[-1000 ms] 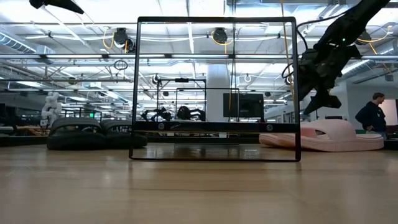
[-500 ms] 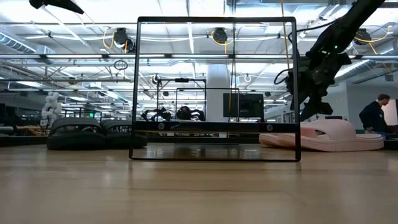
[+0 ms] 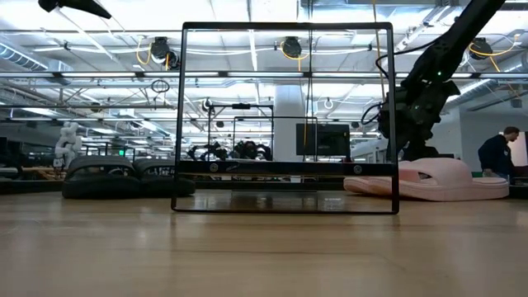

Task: Pick and place slides into the shelf
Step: Put the top pink slide on the shelf

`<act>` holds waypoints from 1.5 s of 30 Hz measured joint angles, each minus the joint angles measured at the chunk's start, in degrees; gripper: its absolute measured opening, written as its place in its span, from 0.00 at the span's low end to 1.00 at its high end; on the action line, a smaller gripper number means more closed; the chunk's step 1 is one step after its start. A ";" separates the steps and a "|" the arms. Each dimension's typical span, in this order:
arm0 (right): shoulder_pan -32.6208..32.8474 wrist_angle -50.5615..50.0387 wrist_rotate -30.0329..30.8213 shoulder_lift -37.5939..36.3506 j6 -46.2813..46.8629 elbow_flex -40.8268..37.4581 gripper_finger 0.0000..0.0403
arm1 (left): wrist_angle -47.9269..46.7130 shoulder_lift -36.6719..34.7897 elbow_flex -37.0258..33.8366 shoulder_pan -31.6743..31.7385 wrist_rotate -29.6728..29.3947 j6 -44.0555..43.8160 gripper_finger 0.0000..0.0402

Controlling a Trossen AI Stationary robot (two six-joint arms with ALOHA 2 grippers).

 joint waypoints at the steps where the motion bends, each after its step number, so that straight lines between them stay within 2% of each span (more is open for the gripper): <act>1: 0.00 0.26 -0.59 0.00 0.09 -0.02 0.57 | -0.01 0.00 0.00 0.00 0.00 0.00 0.71; 4: 0.13 0.85 -3.20 0.00 0.18 -0.02 0.57 | -0.01 0.00 0.00 0.00 0.00 0.02 0.71; 14: 3.40 3.16 -2.98 0.00 1.68 -0.16 0.57 | -0.01 0.00 0.00 0.00 -0.02 0.40 0.71; 24: 7.50 11.64 -3.10 0.00 8.37 -7.28 0.55 | -0.01 0.02 0.00 0.00 -0.02 0.81 0.71; 36: 8.52 18.67 -5.52 0.00 13.81 -8.68 0.25 | -0.04 0.02 0.00 -0.02 1.47 0.76 0.71; 45: 8.50 18.88 -6.02 -0.08 14.53 -8.68 0.04 | -0.04 0.01 0.00 0.00 1.90 0.76 0.71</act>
